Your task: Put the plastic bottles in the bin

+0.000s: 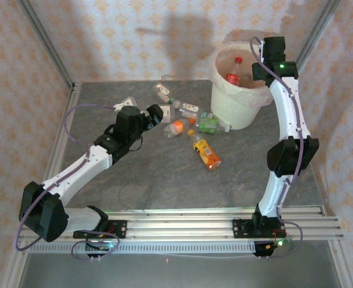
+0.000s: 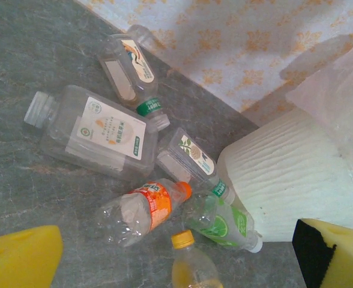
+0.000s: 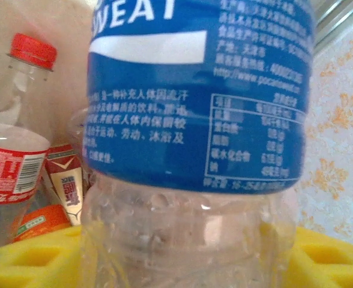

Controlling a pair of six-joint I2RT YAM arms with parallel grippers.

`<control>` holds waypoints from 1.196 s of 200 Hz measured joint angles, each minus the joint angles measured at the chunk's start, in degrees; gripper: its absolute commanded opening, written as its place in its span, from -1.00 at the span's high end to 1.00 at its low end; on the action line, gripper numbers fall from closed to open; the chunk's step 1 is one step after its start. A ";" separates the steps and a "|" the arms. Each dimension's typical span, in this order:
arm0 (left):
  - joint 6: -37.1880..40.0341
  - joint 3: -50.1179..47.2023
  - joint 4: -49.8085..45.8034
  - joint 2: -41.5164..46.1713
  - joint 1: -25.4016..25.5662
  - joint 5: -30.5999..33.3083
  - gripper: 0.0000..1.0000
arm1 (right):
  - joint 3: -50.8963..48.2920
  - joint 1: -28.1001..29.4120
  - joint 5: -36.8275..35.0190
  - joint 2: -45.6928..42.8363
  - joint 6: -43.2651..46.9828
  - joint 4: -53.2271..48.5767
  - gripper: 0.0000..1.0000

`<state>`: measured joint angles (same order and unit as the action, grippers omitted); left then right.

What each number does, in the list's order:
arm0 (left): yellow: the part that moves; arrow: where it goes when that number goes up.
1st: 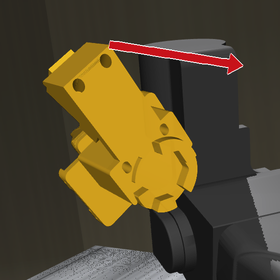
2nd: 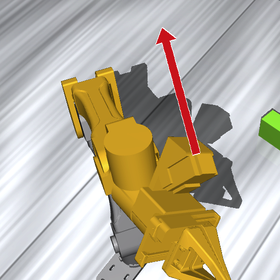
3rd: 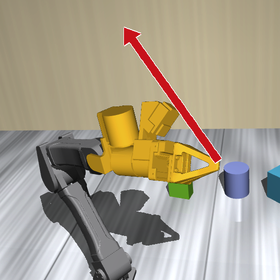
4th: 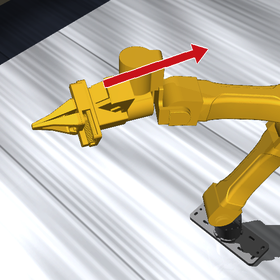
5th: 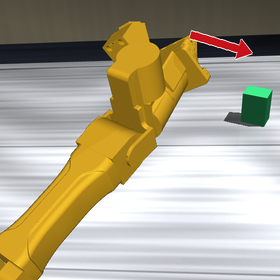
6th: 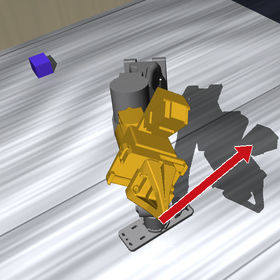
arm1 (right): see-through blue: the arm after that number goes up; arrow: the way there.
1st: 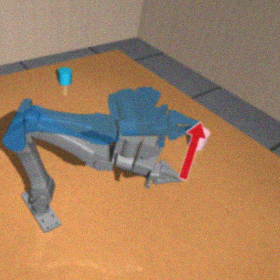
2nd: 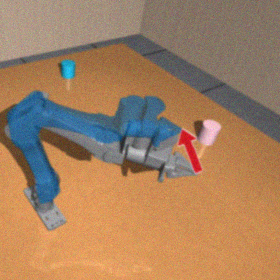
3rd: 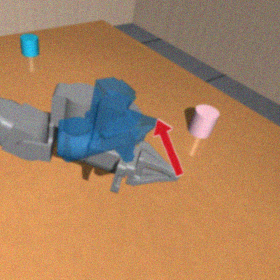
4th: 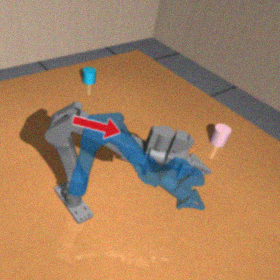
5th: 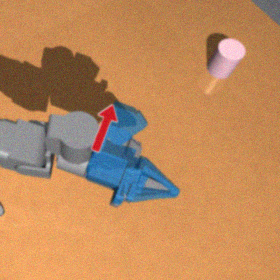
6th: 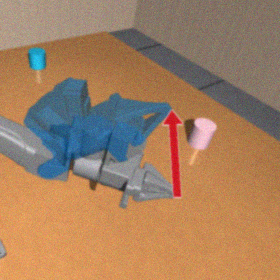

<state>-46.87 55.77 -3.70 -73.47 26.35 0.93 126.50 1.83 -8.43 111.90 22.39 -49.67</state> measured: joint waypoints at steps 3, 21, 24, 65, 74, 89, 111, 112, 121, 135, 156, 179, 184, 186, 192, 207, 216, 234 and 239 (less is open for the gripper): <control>0.00 0.00 0.00 0.00 0.00 0.02 -1.00 | 0.37 0.00 -0.31 0.24 0.22 -0.09 -0.57; -0.02 0.00 0.00 0.00 0.00 0.02 -1.00 | 1.95 -0.02 -1.40 1.11 0.55 -0.46 -0.67; -0.02 0.00 0.00 0.00 0.00 0.02 -1.00 | 2.01 -0.02 -1.55 1.14 0.57 -0.50 -0.69; -0.04 0.00 0.00 0.00 0.00 0.00 -1.00 | 2.75 -0.02 -3.32 1.14 0.57 -0.70 -0.74; -0.07 0.00 0.00 0.00 0.00 0.00 -1.00 | 2.91 -0.02 -3.63 1.14 0.39 -0.74 -0.74; -0.09 0.00 0.00 -0.02 0.00 0.00 -1.00 | 2.97 -0.02 -3.89 1.11 0.11 -0.76 -0.76; -0.22 0.00 0.00 -0.07 0.00 0.00 -1.00 | 2.97 -0.02 -3.87 0.96 -0.83 -0.98 -0.80; -0.24 0.00 0.00 -0.07 0.00 0.00 -1.00 | 2.97 -0.02 -3.82 0.94 -0.90 -0.98 -0.80; -0.24 0.00 0.00 -0.15 0.00 0.00 -1.00 | 2.91 0.00 -3.54 0.55 -1.38 -1.11 -0.83; -0.26 0.00 0.00 -0.37 0.00 -0.02 -1.00 | 1.60 0.00 -2.71 -1.09 -2.19 -0.90 -0.86; -0.46 0.00 0.00 -1.29 0.00 -0.04 -1.00 | -3.32 0.07 -0.59 -6.40 -3.76 0.00 -0.89; -0.90 0.00 0.00 -2.69 0.00 -0.09 -1.00 | -11.19 0.94 3.30 -14.99 -6.32 2.89 -0.92; -1.14 0.02 0.00 -2.95 0.00 -0.09 -1.00 | -12.92 1.36 4.17 -16.90 -6.97 3.56 -0.92; -1.14 0.02 0.00 -3.06 0.00 -0.11 -1.00 | -13.49 1.51 4.57 -17.49 -7.15 3.82 -0.92; -1.27 0.02 0.00 -3.39 0.00 -0.15 -1.00 | -15.87 2.32 6.08 -20.04 -8.04 4.87 -0.93; -1.40 0.11 -0.02 -4.24 0.00 -0.22 -1.00 | -22.29 4.85 9.46 -25.88 -10.08 8.04 -0.94; -1.60 0.22 -0.07 -4.66 0.00 -0.22 -1.00 | -26.51 6.73 11.63 -29.11 -11.17 9.92 -0.95; -2.19 0.44 -0.52 -5.14 0.00 -0.20 -1.00 | -36.76 11.08 16.70 -35.45 -12.79 14.75 -0.97; -2.23 0.44 -0.70 -5.16 0.00 -0.17 -1.00 | -38.97 12.07 17.90 -36.59 -12.87 15.54 -0.97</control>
<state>-49.10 56.21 -4.40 -78.63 26.35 0.75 87.53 13.89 9.47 75.31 9.52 -34.13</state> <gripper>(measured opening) 0.994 0.983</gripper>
